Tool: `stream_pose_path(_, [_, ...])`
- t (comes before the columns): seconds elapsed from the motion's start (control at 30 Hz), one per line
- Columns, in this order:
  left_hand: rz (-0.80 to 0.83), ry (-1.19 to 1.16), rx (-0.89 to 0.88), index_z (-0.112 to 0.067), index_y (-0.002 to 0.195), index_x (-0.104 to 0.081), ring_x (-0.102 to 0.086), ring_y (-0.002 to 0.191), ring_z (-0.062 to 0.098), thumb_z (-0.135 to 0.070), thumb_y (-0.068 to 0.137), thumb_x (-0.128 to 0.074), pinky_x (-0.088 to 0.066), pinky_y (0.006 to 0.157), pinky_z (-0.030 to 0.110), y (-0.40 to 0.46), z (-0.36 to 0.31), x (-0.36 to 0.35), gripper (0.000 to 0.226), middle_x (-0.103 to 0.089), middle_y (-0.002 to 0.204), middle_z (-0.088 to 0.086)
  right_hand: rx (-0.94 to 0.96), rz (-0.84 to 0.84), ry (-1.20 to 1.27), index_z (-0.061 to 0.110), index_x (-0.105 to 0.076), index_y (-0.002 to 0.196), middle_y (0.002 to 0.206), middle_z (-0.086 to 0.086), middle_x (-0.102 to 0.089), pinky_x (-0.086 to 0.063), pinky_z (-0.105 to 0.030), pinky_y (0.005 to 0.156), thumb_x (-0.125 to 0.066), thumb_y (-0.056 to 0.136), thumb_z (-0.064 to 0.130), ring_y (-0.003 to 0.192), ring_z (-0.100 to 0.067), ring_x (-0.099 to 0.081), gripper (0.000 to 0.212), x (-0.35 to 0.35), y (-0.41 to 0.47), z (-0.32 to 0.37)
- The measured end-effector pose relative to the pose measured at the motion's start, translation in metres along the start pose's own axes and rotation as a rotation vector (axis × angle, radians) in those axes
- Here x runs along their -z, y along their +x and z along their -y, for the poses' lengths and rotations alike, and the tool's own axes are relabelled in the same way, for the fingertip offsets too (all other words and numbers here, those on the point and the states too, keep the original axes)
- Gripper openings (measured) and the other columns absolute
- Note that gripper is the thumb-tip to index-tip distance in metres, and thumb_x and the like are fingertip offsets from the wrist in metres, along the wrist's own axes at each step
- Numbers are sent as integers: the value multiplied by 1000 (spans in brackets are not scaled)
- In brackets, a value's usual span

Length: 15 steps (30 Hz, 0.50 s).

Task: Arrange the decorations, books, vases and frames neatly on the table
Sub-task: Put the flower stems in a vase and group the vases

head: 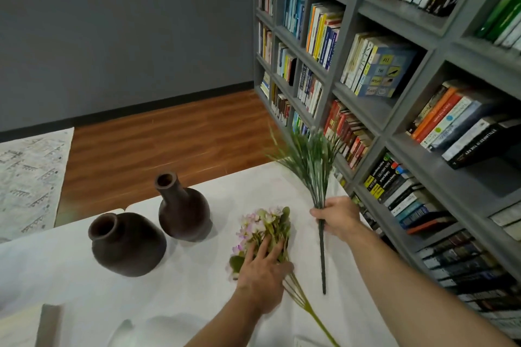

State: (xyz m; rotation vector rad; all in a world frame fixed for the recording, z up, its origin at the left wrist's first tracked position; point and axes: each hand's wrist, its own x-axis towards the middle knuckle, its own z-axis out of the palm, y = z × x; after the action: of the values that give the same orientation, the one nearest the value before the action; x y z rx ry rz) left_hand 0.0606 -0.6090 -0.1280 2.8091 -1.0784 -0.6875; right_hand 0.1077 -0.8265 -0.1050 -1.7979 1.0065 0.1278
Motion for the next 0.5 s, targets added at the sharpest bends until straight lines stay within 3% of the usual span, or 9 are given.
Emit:
stream_pose_path(0.1, [20,-4,0,-42,139,-45,7,152,33,-26,97,-39,13,118,54,-1,-1,8,45,-1,167,3,138,-31,85,12,-68,64,65,-7,-68,-54,-28,49,-85,74,1,61,-23,-65,23,11,-2,38])
stream_pose_path(0.27, [-29,-23,-21,-44,143,-43,12,151,37,-29,101,-33,20,117,51,-12,-5,37,46,5,166,5,357,-32,183,11,-71,69,75,-12,-73,-62,-55,73,-86,73,3,71,-26,-68,18,18,-28,110])
stream_pose_path(0.33, [-106,-93,-31,-43,146,-40,15,151,35,-29,101,-34,19,117,47,-24,-6,56,48,8,166,5,458,-40,183,13,-72,65,74,-12,-75,-62,-55,71,-89,71,8,71,-25,-68,19,15,-46,141])
stream_pose_path(0.43, [-304,-251,-60,-35,142,-49,-4,153,24,-21,95,-42,0,123,36,-48,-1,90,50,-8,166,4,620,-42,180,27,-66,49,50,11,-61,-63,-42,60,-91,70,17,59,-14,-64,34,3,-79,189])
stream_pose_path(0.5, [-430,-425,-75,-30,131,-61,-26,147,19,-17,92,-47,-17,120,26,-68,12,117,43,-27,161,0,703,-23,203,31,-65,49,47,14,-56,-62,-36,57,-91,69,23,59,-12,-65,35,-11,-105,220])
